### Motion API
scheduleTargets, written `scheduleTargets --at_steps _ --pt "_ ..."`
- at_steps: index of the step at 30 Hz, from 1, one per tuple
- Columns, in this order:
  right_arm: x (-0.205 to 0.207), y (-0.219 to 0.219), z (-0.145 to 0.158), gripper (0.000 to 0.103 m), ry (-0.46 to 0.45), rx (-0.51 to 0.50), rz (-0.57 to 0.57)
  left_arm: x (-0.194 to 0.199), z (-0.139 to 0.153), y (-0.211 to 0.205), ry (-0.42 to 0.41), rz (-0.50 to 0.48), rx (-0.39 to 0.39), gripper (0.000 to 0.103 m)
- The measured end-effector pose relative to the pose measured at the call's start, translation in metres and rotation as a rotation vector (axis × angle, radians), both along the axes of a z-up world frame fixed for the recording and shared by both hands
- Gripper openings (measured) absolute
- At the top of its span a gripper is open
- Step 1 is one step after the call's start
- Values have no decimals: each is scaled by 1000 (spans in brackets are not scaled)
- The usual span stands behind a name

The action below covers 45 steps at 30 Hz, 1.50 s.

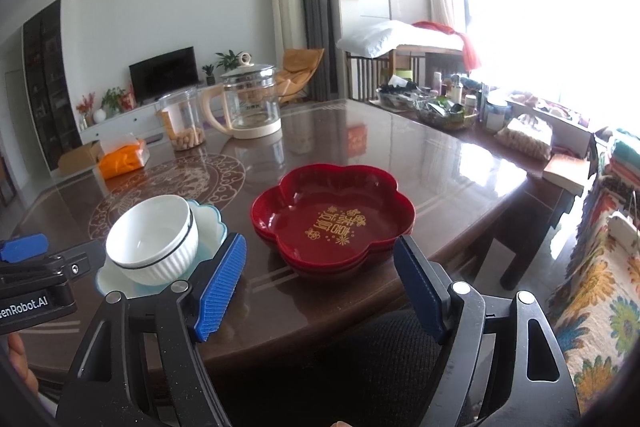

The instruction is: Organize plates and bowls

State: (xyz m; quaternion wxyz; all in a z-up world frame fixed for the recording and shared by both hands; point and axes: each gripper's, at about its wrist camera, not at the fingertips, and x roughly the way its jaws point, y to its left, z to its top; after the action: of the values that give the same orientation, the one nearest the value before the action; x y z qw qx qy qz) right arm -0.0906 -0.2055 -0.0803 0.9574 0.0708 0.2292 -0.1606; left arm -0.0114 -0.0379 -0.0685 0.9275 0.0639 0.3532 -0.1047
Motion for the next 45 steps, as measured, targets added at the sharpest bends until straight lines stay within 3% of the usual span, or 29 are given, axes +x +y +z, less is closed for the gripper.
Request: scheduleTargets --at_steps 5,10,14,20,29,40,45 --pt "-6 -1 6 80 -49 -38 -49 -9 5 -1 -75 -8 -22 91" --pt "-4 2 5 80 -47 -72 -88 -7 1 -2 -16 -41 -65 91" --pt "-8 4 6 80 -74 -99 -109 -7 -2 -6 -9 -25 -9 91" --pt "-3 2 3 80 -60 -91 -115 -5 0 2 -12 24 -10 91" --pt "-7 5 4 80 -55 -115 -122 -3 -19 10 82 41 11 91" --pt "-6 -8 -11 80 -38 75 32 0 -32 9 151 24 8 91" --pt "-6 -5 -12 80 -30 69 45 0 -37 7 178 23 7 91"
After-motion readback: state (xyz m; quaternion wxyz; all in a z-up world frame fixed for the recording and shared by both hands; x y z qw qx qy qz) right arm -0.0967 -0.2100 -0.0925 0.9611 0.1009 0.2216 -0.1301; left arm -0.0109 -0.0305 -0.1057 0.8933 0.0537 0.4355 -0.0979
